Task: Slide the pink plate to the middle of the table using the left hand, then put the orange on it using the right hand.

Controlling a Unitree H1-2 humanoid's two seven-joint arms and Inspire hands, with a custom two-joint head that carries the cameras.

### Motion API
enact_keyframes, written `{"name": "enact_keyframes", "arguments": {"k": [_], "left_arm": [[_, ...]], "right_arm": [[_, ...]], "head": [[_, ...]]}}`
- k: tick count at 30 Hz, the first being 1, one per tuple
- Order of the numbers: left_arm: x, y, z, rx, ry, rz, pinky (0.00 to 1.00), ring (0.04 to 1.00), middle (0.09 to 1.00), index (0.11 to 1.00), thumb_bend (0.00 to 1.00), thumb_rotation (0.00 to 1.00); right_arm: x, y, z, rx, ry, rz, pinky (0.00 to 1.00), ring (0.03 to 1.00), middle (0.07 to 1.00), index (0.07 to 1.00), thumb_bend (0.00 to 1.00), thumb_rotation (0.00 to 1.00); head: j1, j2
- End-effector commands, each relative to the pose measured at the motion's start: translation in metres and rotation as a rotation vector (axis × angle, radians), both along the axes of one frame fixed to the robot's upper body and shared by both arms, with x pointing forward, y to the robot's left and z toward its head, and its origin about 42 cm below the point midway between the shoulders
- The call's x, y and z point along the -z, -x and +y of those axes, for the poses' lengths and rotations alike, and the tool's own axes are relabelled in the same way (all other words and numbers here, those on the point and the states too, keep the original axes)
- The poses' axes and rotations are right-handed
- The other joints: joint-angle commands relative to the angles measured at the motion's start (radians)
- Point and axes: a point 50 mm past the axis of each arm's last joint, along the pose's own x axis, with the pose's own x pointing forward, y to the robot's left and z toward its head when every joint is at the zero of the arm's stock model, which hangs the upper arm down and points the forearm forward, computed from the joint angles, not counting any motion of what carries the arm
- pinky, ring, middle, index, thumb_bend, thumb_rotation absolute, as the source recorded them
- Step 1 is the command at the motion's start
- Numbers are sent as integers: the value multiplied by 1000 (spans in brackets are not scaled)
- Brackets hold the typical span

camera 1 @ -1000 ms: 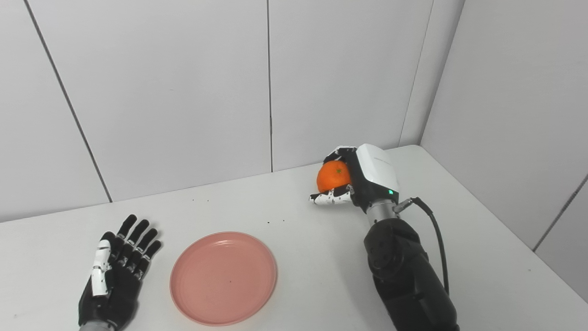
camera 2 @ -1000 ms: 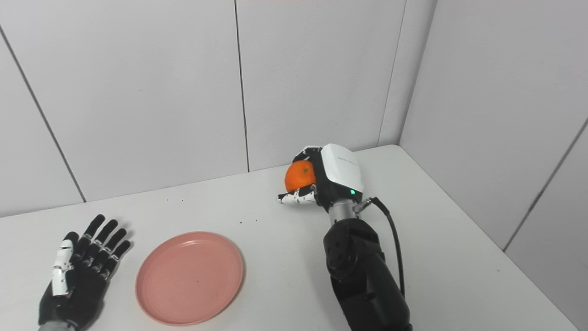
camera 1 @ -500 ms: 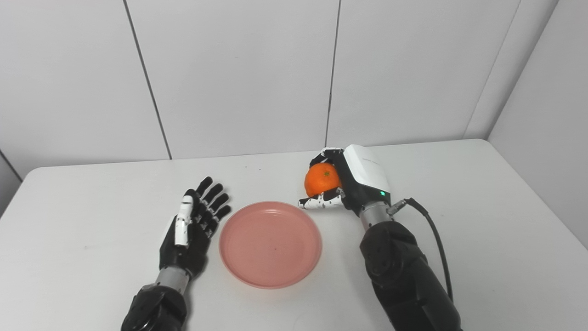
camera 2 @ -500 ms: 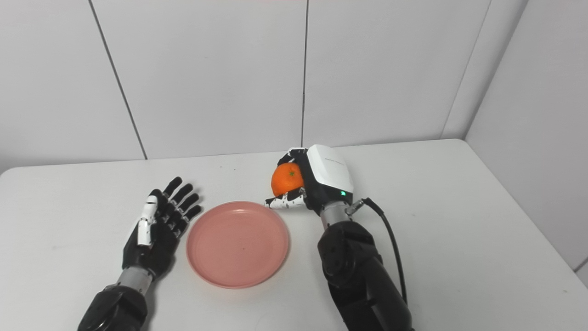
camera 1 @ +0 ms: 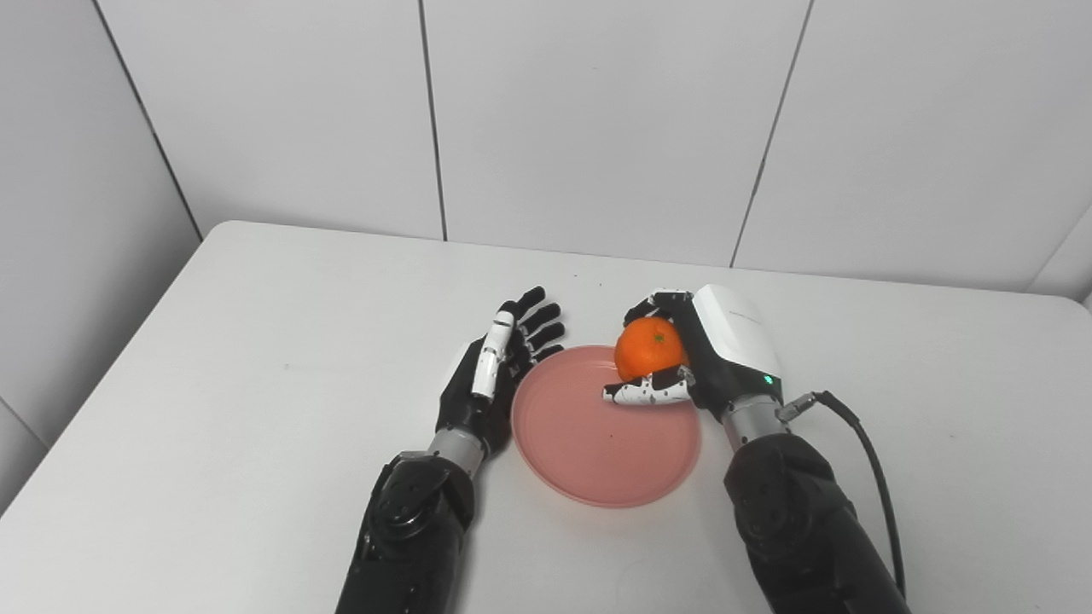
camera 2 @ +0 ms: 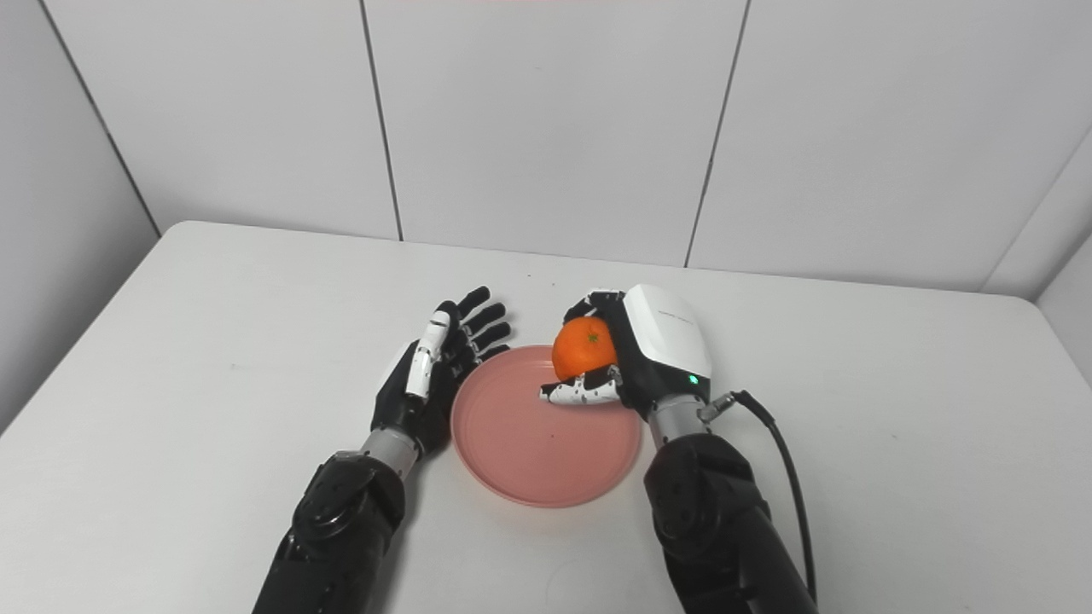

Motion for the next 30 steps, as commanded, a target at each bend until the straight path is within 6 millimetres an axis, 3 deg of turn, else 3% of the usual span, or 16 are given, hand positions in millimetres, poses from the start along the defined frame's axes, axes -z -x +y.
{"name": "enact_keyframes", "arguments": {"k": [1, 7, 10, 22, 30], "left_arm": [[9, 1, -6, 1, -11, 43, 834, 856, 866, 870, 392, 1000], [10, 0, -8, -8, -18, 39, 826, 856, 867, 862, 379, 1000], [10, 0, -8, -16, -15, 33, 822, 859, 868, 860, 369, 1000], [11, 0, -5, -23, -26, 31, 821, 871, 880, 874, 393, 1000], [11, 1, -3, -28, -29, 29, 821, 865, 874, 875, 384, 1000]], "right_arm": [[-21, -4, 10, -62, -16, -106, 239, 337, 420, 530, 523, 0], [-14, -3, 25, -89, -16, -70, 237, 330, 414, 528, 522, 0], [-11, -4, 28, -96, -8, -64, 164, 247, 467, 491, 530, 0], [6, -4, 40, -115, 14, -26, 195, 272, 475, 486, 531, 0], [23, -5, 37, -114, 38, 11, 202, 288, 476, 486, 531, 0]], "head": [[1, 0], [-2, -9], [1, -9], [-26, -5], [-38, -1]]}}
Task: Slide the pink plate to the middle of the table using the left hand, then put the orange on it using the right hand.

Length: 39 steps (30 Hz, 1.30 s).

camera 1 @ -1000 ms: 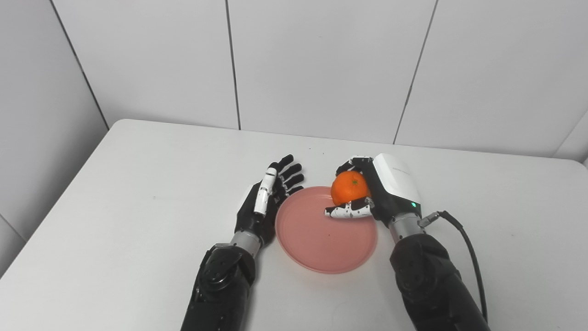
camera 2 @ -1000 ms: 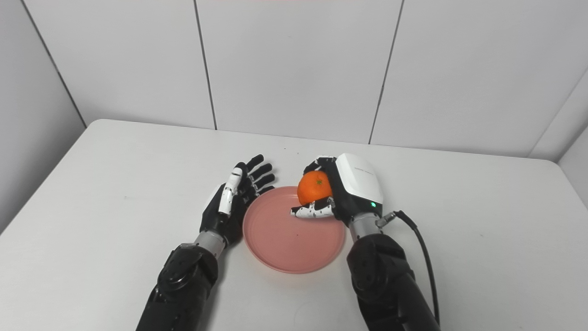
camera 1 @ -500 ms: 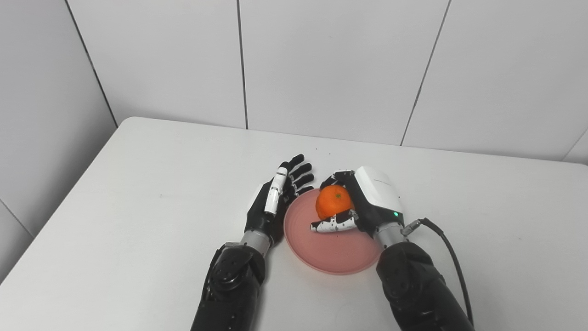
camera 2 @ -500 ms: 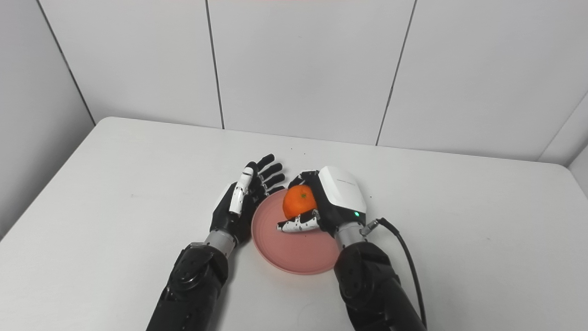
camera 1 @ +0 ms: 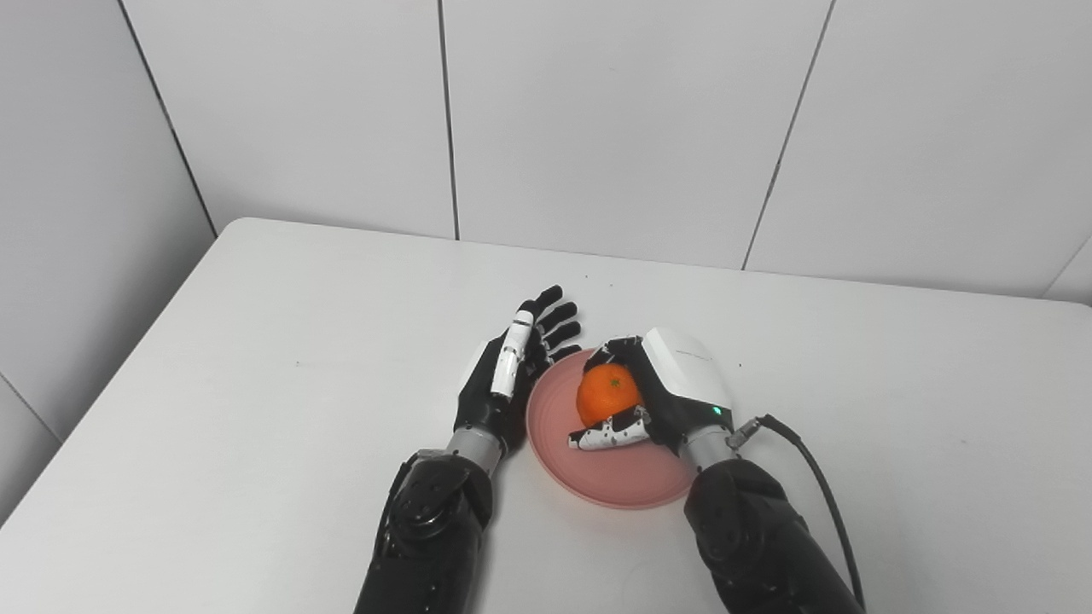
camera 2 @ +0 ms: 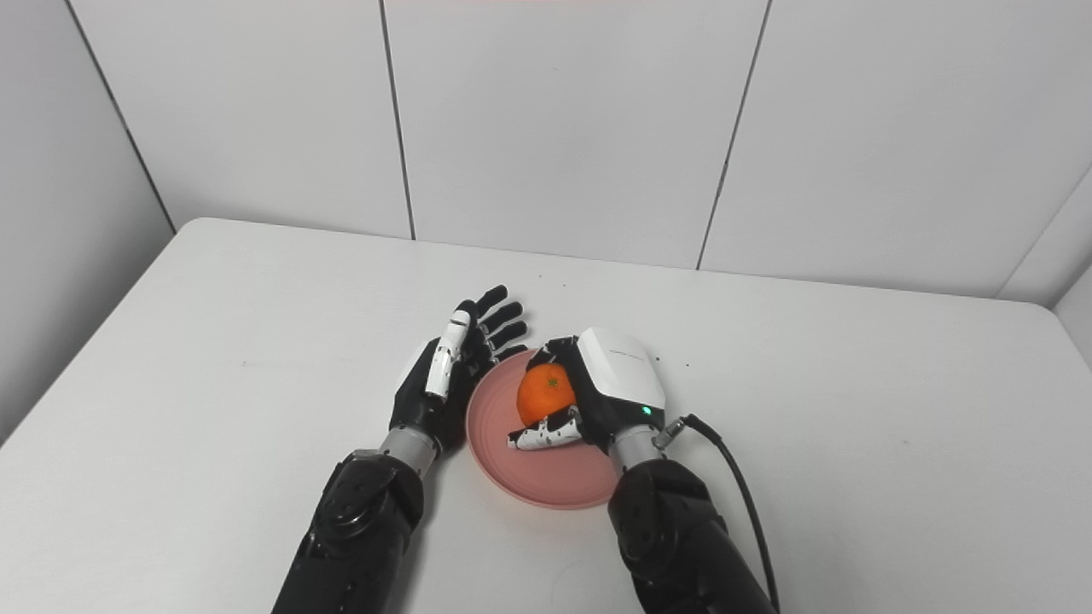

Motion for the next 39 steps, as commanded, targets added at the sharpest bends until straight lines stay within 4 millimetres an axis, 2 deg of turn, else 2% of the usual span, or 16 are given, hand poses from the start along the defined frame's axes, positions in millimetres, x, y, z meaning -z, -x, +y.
{"name": "enact_keyframes", "arguments": {"k": [1, 9, 12, 15, 19, 20, 21, 22, 23, 24, 25, 26, 28, 29, 33, 39], "left_arm": [[9, 2, 2, -13, -15, 45, 828, 869, 878, 879, 385, 1000], [8, 3, 6, -10, -14, 41, 842, 868, 878, 878, 394, 1000], [8, 3, 8, -10, -13, 38, 840, 868, 877, 875, 396, 1000], [8, 3, 11, -6, -15, 36, 844, 872, 878, 876, 399, 1000], [9, 3, 15, -9, -7, 39, 848, 875, 879, 880, 400, 1000], [9, 3, 17, -9, -5, 39, 849, 875, 878, 879, 399, 1000], [9, 3, 18, -8, -4, 39, 851, 877, 879, 878, 398, 1000], [9, 3, 19, -7, -4, 39, 851, 877, 880, 877, 398, 1000], [9, 3, 20, -8, -5, 39, 851, 878, 880, 876, 398, 1000], [8, 3, 20, -9, -7, 38, 845, 877, 879, 875, 395, 1000], [8, 3, 21, -8, -8, 38, 843, 877, 879, 874, 394, 1000], [8, 3, 21, -7, -9, 37, 840, 879, 881, 876, 389, 1000], [7, 3, 23, -7, -17, 36, 834, 877, 877, 873, 384, 1000], [7, 3, 23, -8, -23, 35, 832, 876, 876, 872, 380, 1000], [8, 3, 25, -11, -33, 34, 829, 872, 876, 873, 373, 1000], [8, 2, 27, -2, -31, 26, 845, 883, 888, 882, 374, 1000]], "right_arm": [[-14, -3, 5, -36, -11, -78, 189, 276, 475, 486, 531, 0], [-10, -1, 1, -24, -2, -66, 177, 264, 474, 486, 531, 0], [-11, 0, 1, -17, 4, -65, 196, 290, 477, 487, 530, 0], [-13, 1, 0, -14, -8, -78, 223, 324, 480, 489, 530, 1], [-17, 3, 1, -12, -3, -89, 205, 308, 478, 491, 531, 4], [-19, 3, 0, -12, 5, -83, 262, 377, 482, 583, 548, 2], [-20, 3, 0, -12, 9, -78, 387, 517, 609, 671, 699, 140], [-21, 3, 0, -12, 11, -74, 426, 561, 651, 707, 754, 193], [-22, 4, -1, -14, 8, -67, 445, 584, 673, 726, 782, 220], [-23, 4, -2, -16, 5, -64, 540, 672, 755, 782, 841, 258], [-24, 4, -4, -22, 5, -58, 572, 702, 783, 801, 860, 271], [-24, 4, -5, -26, 6, -54, 642, 759, 828, 851, 906, 323], [-25, 4, -7, -29, 3, -49, 708, 814, 871, 906, 974, 424], [-26, 4, -8, -32, 4, -49, 767, 852, 897, 936, 993, 487], [-26, 5, -12, -45, -10, -57, 858, 909, 941, 976, 1000, 571], [-30, 7, -15, -65, -47, -101, 897, 941, 969, 996, 1000, 658]], "head": [[0, -1], [-24, 3], [-36, 5], [-63, 5], [-95, 4], [-95, 4], [-104, 3], [-104, 3], [-112, 3], [-112, 3], [-116, 4], [-116, 4], [-122, 3], [-126, 3], [-133, 1], [-145, -1]]}}
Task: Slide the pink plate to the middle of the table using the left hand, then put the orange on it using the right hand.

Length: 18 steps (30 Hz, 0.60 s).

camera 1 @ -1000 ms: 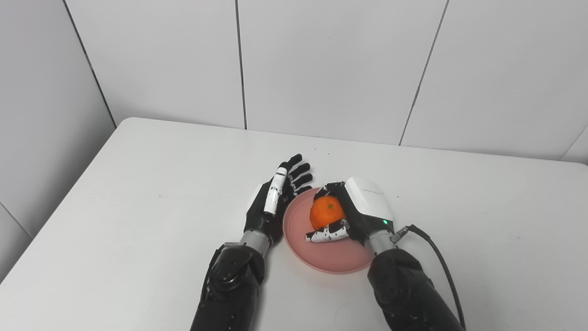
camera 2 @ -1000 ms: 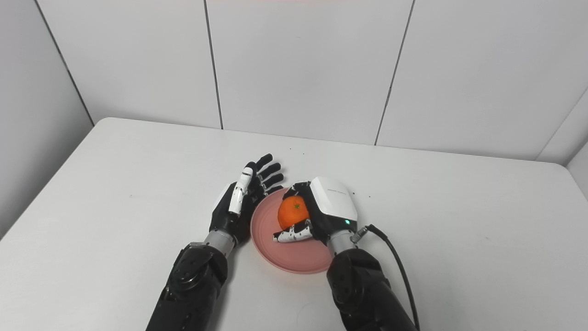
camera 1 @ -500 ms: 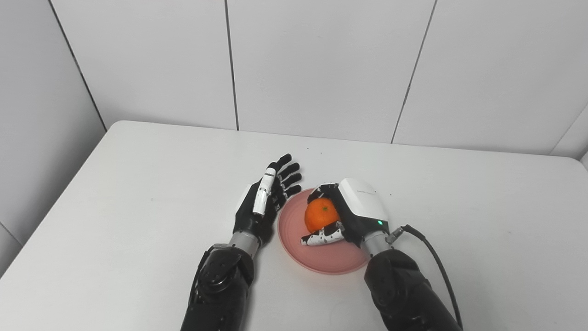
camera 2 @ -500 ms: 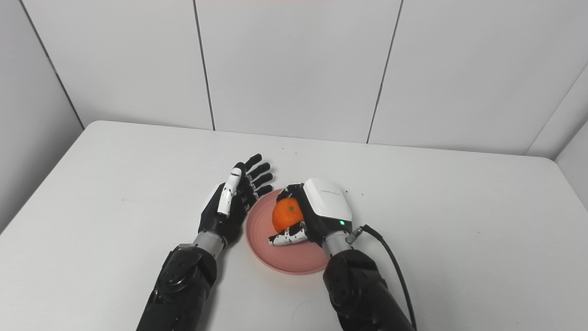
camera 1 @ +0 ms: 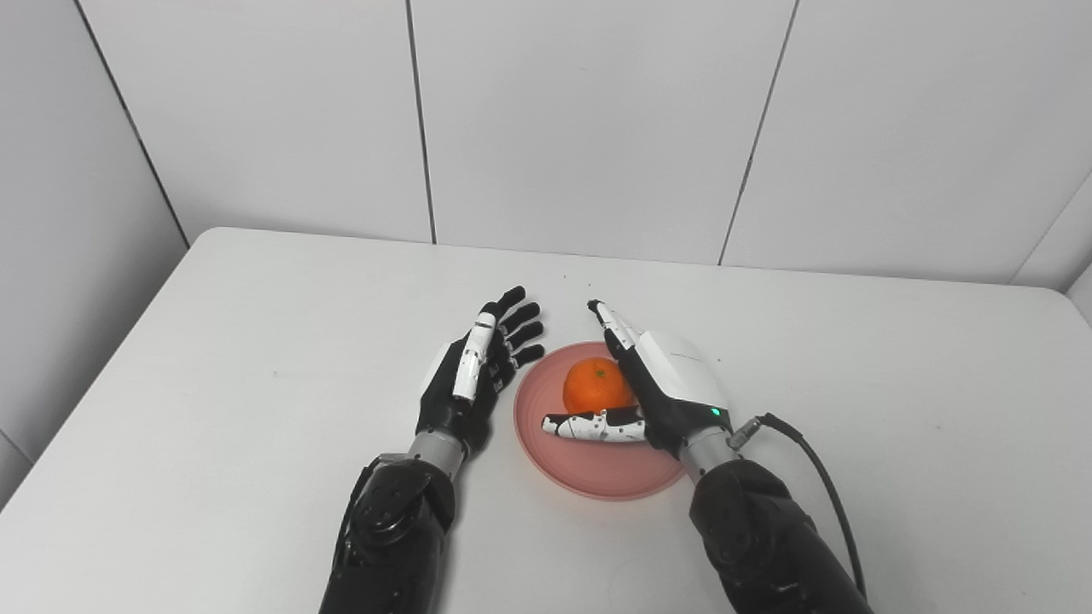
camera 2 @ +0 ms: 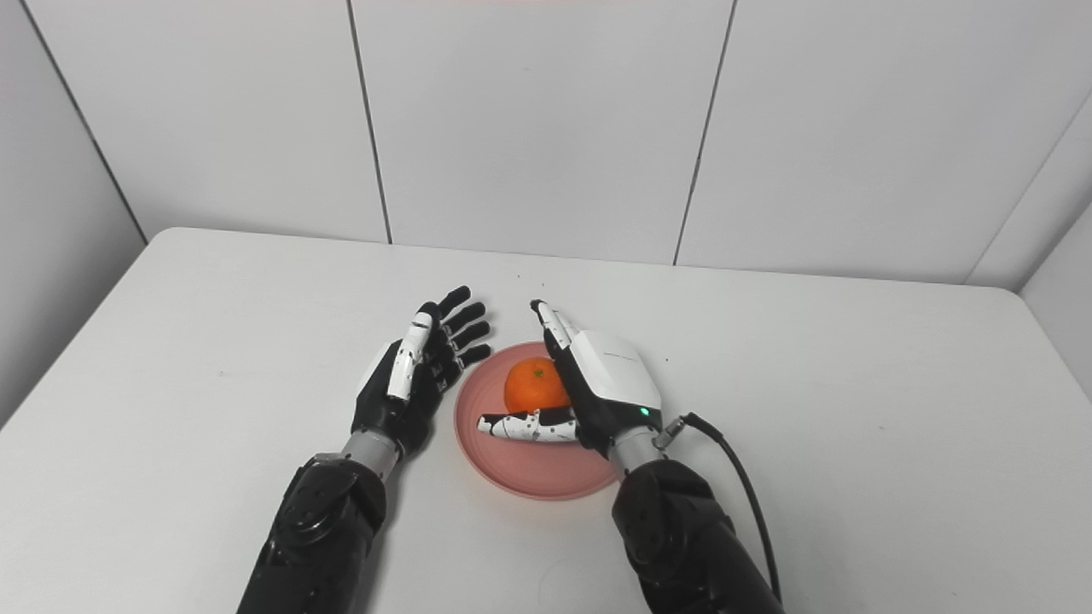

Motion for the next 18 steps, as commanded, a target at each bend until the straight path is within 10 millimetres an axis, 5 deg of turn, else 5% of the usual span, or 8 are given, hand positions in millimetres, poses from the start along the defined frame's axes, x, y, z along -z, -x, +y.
{"name": "enact_keyframes", "arguments": {"k": [1, 12, 18], "left_arm": [[8, 2, 5, 0, 7, 42, 845, 883, 888, 882, 374, 1000], [11, 1, 11, 3, 60, 61, 883, 901, 909, 901, 382, 1000], [11, 2, 15, 0, 62, 64, 873, 894, 903, 897, 384, 1000]], "right_arm": [[-25, 0, 1, -37, -52, -124, 897, 941, 969, 996, 1000, 659], [-37, 24, -19, -25, -233, -337, 871, 957, 997, 1000, 1000, 704], [-27, 42, -31, 65, -362, -353, 837, 932, 993, 1000, 992, 842]], "head": [[-3, -1], [-33, -13], [-42, -20]]}}
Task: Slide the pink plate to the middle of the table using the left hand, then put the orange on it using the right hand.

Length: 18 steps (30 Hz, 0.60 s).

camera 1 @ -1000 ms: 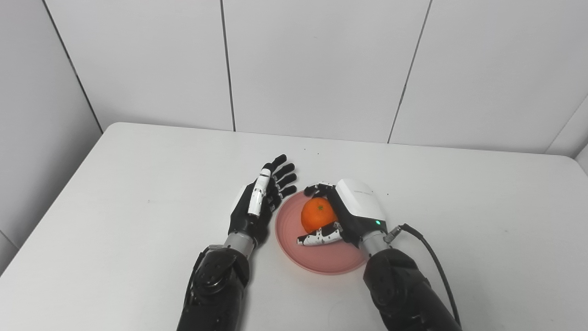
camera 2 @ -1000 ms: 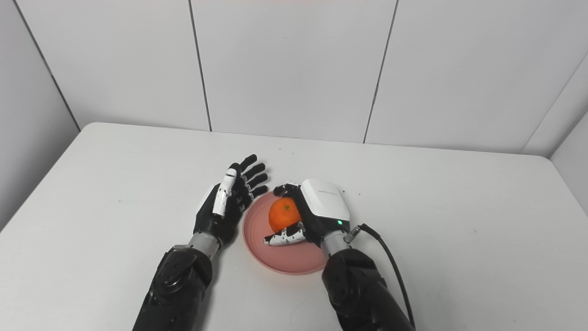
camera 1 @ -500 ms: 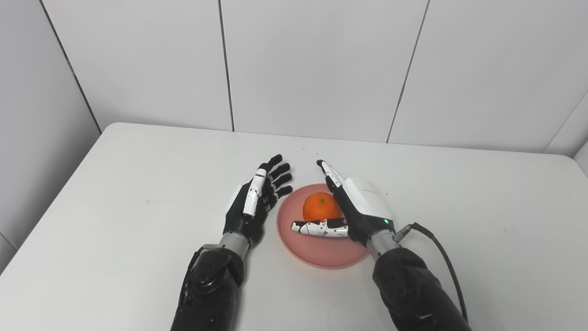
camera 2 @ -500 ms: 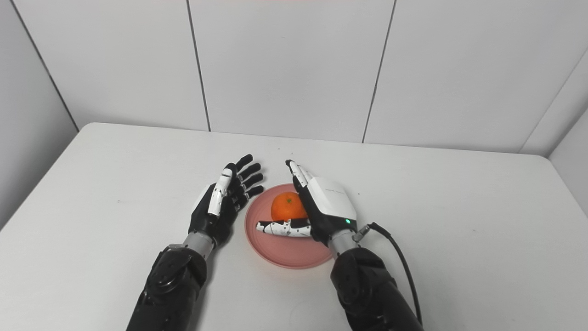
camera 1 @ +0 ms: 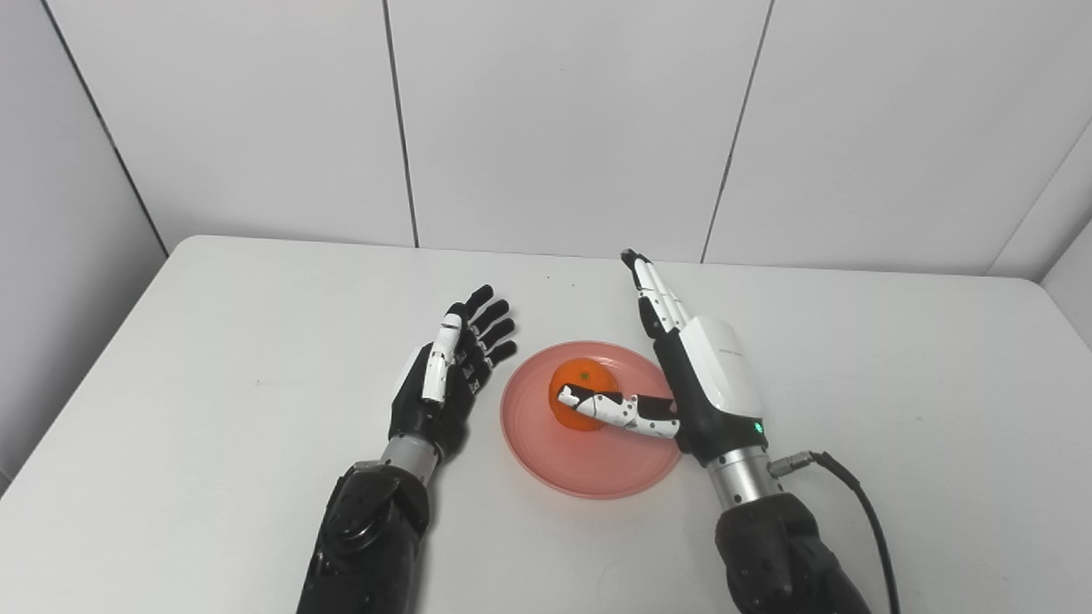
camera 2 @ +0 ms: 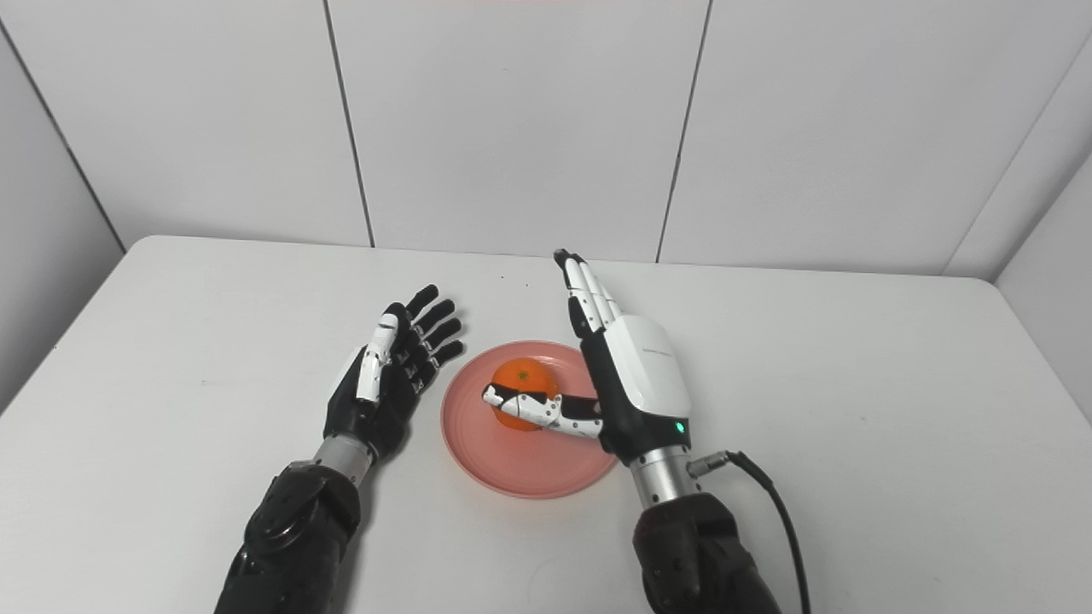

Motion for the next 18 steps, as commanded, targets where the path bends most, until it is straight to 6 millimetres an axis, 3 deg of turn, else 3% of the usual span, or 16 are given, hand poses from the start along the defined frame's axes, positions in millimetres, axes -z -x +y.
{"name": "enact_keyframes", "arguments": {"k": [1, 6, 10, 16, 18], "left_arm": [[11, 3, 2, 5, 1, 56, 873, 893, 903, 897, 384, 1000], [10, 4, 6, 4, -12, 48, 871, 890, 904, 896, 388, 1000], [8, 6, 8, 15, -19, 28, 896, 910, 925, 916, 390, 1000], [-7, 16, 8, 22, -69, -61, 994, 994, 996, 996, 370, 1000], [-13, 20, 8, 14, -79, -87, 999, 999, 1000, 1000, 381, 958]], "right_arm": [[-19, 1, -1, 6, -95, -103, 840, 932, 992, 1000, 979, 870], [-5, 2, -21, 82, -258, 16, 879, 937, 971, 994, 928, 992], [4, 1, -29, 102, -418, 126, 830, 937, 970, 987, 920, 1000], [13, -3, -33, 24, -690, 219, 912, 986, 997, 985, 859, 1000], [14, -3, -32, 26, -724, 241, 945, 997, 1000, 997, 909, 1000]], "head": [[1, -1], [8, -3], [9, 2], [-2, -2], [-6, -2]]}}
